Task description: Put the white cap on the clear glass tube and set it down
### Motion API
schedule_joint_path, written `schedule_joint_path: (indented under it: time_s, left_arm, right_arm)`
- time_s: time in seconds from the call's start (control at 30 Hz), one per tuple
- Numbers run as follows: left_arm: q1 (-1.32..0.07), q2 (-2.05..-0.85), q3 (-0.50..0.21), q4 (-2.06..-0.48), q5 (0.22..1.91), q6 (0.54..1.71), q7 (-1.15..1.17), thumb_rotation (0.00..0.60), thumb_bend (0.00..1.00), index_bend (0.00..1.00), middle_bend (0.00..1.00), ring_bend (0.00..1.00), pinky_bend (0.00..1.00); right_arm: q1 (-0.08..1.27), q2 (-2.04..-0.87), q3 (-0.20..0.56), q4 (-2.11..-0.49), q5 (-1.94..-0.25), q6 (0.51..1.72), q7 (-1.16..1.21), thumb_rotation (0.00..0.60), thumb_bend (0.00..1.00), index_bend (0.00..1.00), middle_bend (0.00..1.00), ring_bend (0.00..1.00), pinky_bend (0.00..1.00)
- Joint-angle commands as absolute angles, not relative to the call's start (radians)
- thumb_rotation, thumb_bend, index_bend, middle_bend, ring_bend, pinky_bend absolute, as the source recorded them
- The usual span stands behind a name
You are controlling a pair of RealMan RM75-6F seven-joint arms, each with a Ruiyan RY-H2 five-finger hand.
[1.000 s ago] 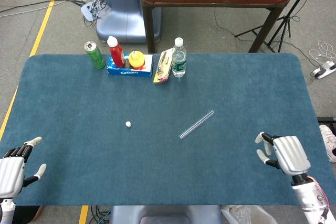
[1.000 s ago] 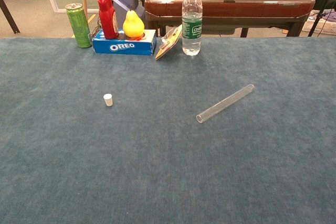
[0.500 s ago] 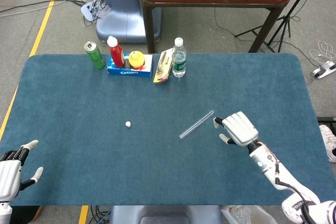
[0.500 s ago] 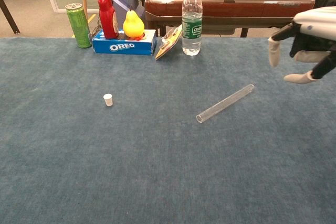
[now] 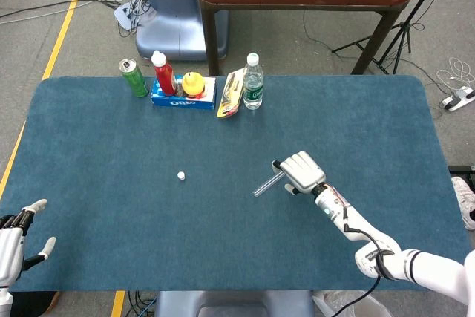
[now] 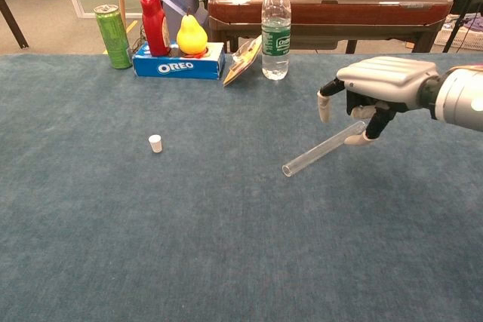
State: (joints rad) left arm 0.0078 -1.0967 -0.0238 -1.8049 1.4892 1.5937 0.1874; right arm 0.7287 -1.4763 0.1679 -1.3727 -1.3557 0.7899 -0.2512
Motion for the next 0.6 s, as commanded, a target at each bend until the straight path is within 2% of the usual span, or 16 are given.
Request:
schedule_joint_path:
  time_s: [0.03, 0.6]
  left_arm:
    - [0.008, -1.099, -0.025, -1.804, 1.483, 1.589, 0.189, 0.600, 0.25, 0.20, 0.28, 0.36, 0.25]
    - [0.013, -1.112, -0.030, -1.784, 1.457, 1.576, 0.177, 0.600, 0.25, 0.20, 0.28, 0.36, 0.24]
  right_arm:
    - [0.751, -1.510, 0.162, -1.330, -1.345, 0.773, -0.240, 0.600, 0.23, 0.41, 0.98, 1.00, 1.00]
    - [0.820, -1.609, 0.145, -1.168, -1.303, 0.702, -0.208, 0.600, 0.28, 0.41, 0.99, 1.00, 1.00]
